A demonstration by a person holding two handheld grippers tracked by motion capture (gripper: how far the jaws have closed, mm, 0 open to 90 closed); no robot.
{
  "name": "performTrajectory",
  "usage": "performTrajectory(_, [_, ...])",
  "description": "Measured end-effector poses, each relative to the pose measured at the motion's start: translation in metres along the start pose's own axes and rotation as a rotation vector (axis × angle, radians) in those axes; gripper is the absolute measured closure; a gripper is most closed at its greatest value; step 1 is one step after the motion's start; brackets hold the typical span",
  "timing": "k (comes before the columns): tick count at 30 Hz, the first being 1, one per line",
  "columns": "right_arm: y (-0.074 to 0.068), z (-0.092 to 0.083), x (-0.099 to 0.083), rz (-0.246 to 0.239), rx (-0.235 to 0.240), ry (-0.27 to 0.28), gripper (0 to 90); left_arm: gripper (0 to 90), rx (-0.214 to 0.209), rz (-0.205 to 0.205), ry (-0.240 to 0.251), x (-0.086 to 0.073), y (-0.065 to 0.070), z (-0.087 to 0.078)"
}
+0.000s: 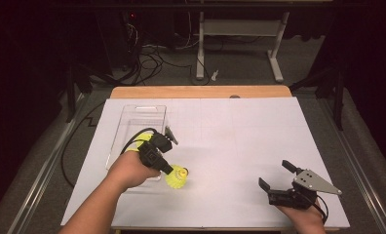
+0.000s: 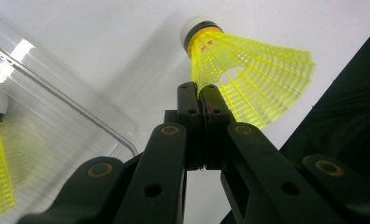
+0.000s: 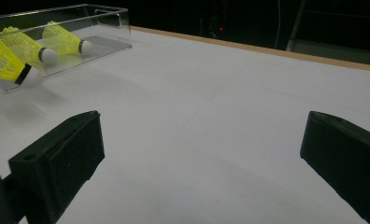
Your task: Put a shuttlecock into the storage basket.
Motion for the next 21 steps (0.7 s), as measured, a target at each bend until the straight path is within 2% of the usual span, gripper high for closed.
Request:
performTrajectory(7, [-0.002,0.001,-0.004,-0.004,0.009,-0.010,0.4,89.2,-0.003,-0.009,0.013,-0.002,-0.002,-0.006])
performTrajectory(11, [-0.001,0.000,-0.004,-0.006,0.011,-0.009,0.4,89.3,-0.016,-0.016,0.027,-0.004,-0.003,-0.016])
performTrajectory(21, [-0.001,0.001,-0.005,-0.008,0.013,-0.014,0.4,89.3,0.019,-0.017,0.018,-0.007,-0.007,-0.041])
Point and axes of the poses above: each handheld gripper's, and its own axes: z roughly forward along the jaws, x roughly out of its top, y roughly to its right, the point moved 6 cm from there along z, roughly forward along the jaws, and after that the axes turned 2 degrees about z, right-handed, at the moved point
